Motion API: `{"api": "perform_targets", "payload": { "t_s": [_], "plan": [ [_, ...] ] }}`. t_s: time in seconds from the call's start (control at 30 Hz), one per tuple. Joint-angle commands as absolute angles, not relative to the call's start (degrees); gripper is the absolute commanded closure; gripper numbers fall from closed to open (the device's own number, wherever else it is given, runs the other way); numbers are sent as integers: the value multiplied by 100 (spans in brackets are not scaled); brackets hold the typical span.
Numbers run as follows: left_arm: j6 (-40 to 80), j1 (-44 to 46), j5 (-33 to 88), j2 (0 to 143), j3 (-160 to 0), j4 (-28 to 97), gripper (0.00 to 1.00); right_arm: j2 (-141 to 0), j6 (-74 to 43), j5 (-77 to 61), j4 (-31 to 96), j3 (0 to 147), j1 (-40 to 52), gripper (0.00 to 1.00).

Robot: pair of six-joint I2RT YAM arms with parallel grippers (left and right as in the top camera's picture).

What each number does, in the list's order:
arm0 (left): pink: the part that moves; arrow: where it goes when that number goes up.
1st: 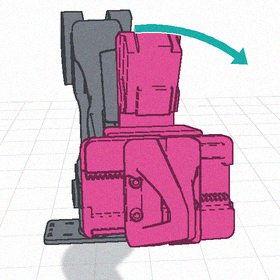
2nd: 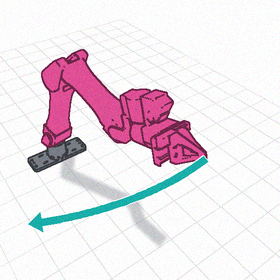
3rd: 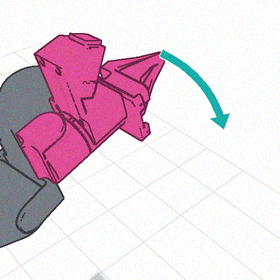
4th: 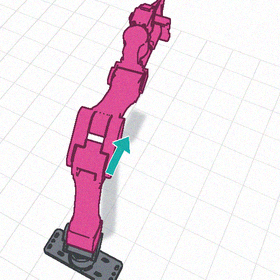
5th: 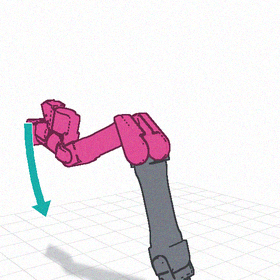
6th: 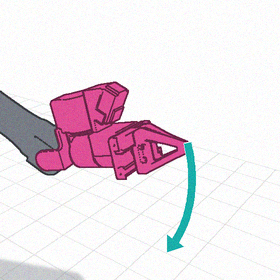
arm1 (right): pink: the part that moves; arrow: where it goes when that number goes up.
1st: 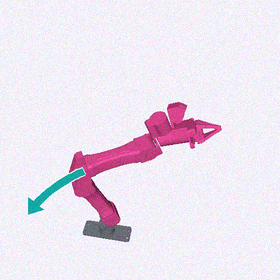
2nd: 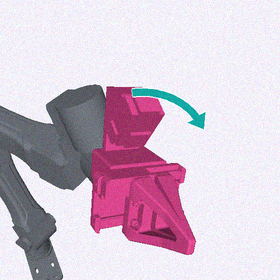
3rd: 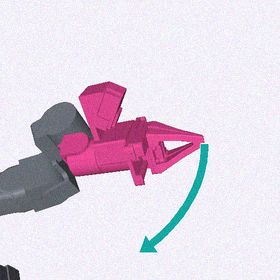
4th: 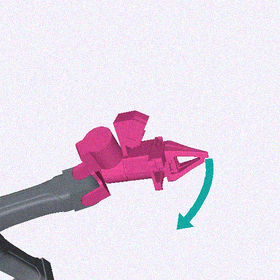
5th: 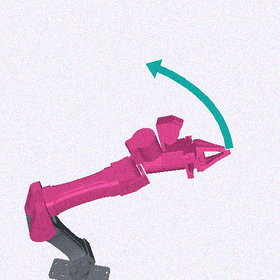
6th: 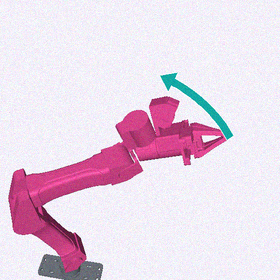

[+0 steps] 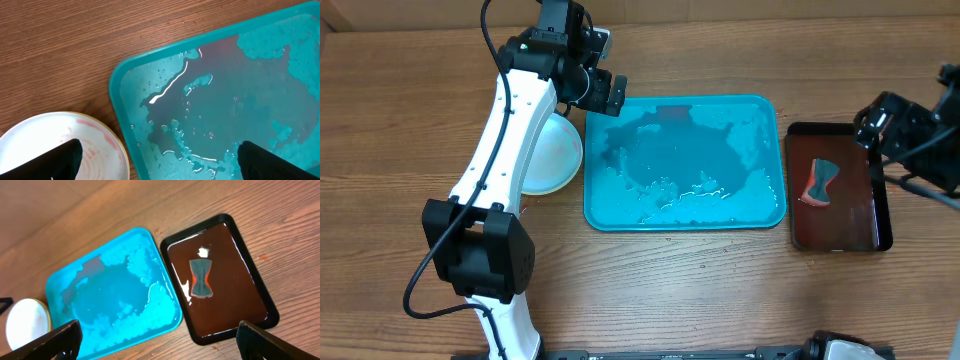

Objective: Clean dirty plates on tray and stack at the side

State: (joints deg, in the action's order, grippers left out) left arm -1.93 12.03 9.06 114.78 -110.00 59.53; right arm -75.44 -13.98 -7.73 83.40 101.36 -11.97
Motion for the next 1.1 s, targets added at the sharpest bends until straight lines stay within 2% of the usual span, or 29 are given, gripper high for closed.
{"api": "perform_targets", "payload": {
  "t_s": [0.0, 0.37, 0.53, 0.73, 1.07],
  "plan": [
    [-279, 1240, 993, 11327, -11098, 5935, 0, -7428, -1614, -847, 8329, 10197, -1208, 0],
    [-279, 1240, 993, 11327, -11098, 5935, 0, -7443, -1415, -757, 8388, 10197, -1192, 0],
    [-279, 1240, 991, 11327, -11098, 5935, 1, -6912, -1170, -482, 7461, 9743, -727, 0],
    [-279, 1236, 993, 11327, -11098, 5935, 0, -5446, -1168, 301, 5697, 7922, -95, 0],
    [-279, 1240, 993, 11327, -11098, 5935, 0, -2305, -1146, 298, 2849, 4075, -49, 0]
  ]
}}
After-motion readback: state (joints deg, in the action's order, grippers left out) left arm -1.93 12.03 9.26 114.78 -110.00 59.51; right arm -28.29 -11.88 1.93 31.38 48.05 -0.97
